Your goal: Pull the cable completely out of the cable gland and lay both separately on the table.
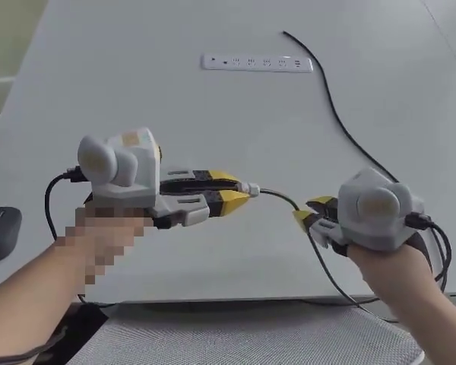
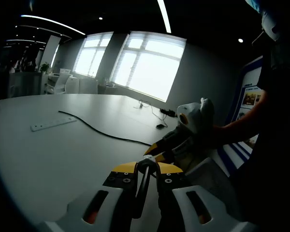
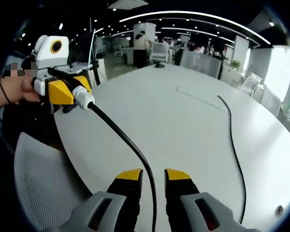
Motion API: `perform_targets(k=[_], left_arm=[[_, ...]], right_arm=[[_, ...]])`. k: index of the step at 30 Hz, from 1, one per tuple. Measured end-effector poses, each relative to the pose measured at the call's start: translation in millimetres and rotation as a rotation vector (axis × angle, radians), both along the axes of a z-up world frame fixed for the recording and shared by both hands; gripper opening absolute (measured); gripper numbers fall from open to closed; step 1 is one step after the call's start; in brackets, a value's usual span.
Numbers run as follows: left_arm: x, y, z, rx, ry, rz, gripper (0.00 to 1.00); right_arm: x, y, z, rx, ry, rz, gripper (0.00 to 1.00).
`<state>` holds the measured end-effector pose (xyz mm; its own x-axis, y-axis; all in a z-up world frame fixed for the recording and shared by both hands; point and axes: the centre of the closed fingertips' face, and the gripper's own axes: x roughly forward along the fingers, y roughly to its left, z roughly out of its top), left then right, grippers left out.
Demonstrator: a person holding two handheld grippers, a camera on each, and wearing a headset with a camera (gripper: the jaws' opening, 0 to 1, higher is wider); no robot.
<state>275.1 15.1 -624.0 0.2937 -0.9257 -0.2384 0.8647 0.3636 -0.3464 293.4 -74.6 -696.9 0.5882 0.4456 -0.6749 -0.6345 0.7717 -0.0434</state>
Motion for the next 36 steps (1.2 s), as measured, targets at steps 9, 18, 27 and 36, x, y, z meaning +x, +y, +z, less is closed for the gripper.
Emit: perform_targets(k=[9,18,27,36], left_arm=[[-0.5,-0.5,1.2,0.002,-0.003,-0.001,0.15],[1.2,0.3,2.1,0.005,-0.003,-0.002,0.15],[2.8,-0.4,2.0,0.002,-0.001,-0.001,0.15],[3.3,0.2,1.5,0.000,0.001,0.001,0.15]], right_arm=[[-0.5,33.9,45.3,-0.055,-0.166,0.226,0.19],[-6.3,61.4,52.1,-0.125,-0.228,0.363,0.16],[-9.1,77.3,52.3,-0.172,-0.269,0.454,0.07],[-9.7,82.3,53.1,-0.197,-0.301,0.492,0.01]])
